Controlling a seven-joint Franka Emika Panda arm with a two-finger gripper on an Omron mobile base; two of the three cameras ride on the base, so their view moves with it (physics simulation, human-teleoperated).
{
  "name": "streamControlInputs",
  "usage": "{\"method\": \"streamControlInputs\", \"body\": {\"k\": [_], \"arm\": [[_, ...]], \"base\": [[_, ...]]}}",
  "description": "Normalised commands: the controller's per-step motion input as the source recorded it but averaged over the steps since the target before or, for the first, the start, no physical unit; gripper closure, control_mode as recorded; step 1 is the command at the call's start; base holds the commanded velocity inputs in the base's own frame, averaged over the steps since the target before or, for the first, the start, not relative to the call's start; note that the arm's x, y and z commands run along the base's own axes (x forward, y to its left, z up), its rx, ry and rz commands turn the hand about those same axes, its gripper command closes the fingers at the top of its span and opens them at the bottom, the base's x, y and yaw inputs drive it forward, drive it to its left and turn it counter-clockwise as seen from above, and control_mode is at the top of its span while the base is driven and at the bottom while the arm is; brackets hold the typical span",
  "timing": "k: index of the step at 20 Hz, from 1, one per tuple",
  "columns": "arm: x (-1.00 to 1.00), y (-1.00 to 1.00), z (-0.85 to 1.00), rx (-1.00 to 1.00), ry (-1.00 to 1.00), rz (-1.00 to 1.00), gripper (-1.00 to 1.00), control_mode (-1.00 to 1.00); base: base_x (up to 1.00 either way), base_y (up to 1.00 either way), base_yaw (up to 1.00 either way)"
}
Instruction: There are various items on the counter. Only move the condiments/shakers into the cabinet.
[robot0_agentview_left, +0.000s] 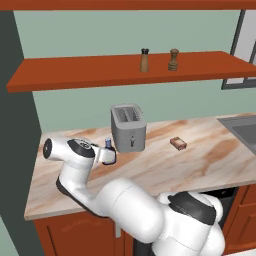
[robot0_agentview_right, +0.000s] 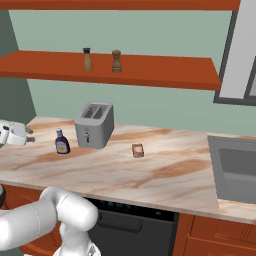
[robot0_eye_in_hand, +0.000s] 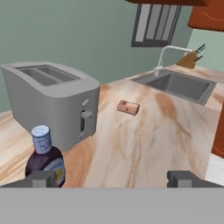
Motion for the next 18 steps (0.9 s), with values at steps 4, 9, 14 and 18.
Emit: {"method": "streamControlInputs", "body": {"k": [4,9,14,18], "arm": [[0.01,0.02,-0.29,0.00,0.00,0.00,-1.00,-1.00],[0.11,0.00,-0.12,0.00,0.00,0.00,-1.00,-1.00],[0.13,0.00,-0.04,0.00,0.00,0.00,-1.00,-1.00],[0.14,0.00,-0.04,0.00,0.00,0.00,-1.00,-1.00]], "base": [[0.00,0.00,0.00],[0.00,0.00,0.00],[0.00,0.00,0.00],[0.00,0.00,0.00]]}}
